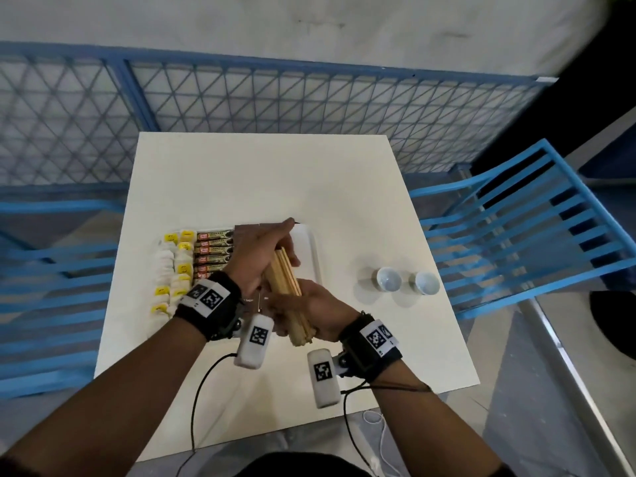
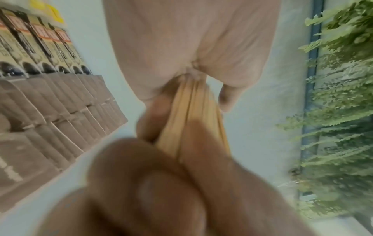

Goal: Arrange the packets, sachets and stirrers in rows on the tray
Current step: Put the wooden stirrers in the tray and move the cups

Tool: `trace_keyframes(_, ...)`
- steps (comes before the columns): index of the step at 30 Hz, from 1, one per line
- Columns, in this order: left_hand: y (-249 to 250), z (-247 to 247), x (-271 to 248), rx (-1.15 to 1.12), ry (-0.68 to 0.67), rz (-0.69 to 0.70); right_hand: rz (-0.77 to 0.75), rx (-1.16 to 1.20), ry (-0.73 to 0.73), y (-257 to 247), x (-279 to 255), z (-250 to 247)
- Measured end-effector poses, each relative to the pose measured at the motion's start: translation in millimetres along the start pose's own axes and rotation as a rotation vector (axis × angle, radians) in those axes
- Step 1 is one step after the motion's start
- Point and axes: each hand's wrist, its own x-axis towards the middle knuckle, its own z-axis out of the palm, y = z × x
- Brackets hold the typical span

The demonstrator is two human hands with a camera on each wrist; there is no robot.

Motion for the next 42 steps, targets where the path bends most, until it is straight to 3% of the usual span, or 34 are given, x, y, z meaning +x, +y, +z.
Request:
trace_keyframes(2, -8.0, -5.7, 9.5, 0.038, 0.068, -0.004, 0.002, 0.003, 0.052, -5.6, 5.0, -12.9)
trace_keyframes(5, -30.0, -5.2, 14.6, 0.213, 0.090, -0.148, 0.004, -0.080, 0.188, -8.2, 22.0, -35.5)
trace_keyframes(8, -54.4, 9.0, 18.8, 0.369, 0.089, -0.257, 0.033, -0.385, 0.313, -2.1, 48.1, -56.6)
trace_keyframes(12, -75.5, 28.2, 38.6, 0.581, 0.186, -0.222, 0.171, -0.795, 0.444, 9.7, 75.5, -69.9)
trace_keyframes(15, -83.8, 32.2, 54.3, 0.740, 0.213, -0.271, 0.213, -0.964, 0.417, 14.9, 87.0, -77.1)
trace_keyframes(22, -80.3, 34.6, 88.2, 0.976, 0.169, -0.394, 0.251, -0.947, 0.437, 14.8, 100.4, -92.9)
trace_keyframes(25, -78.0, 37.9, 93.5, 1.063, 0.142, -0.436, 0.270, -1.093, 0.351, 10.1, 98.9, -96.8)
trace_keyframes(32, -76.3, 43.7, 91.8, 1.065, 0.151, -0.476, 0.243, -1.333, 0.218, 2.5, 91.2, -99.3)
trace_keyframes(42, -70.9, 36.6, 84.3, 1.016, 0.147, -0.490, 0.180, -1.440, 0.214, -6.1, 84.2, -99.3)
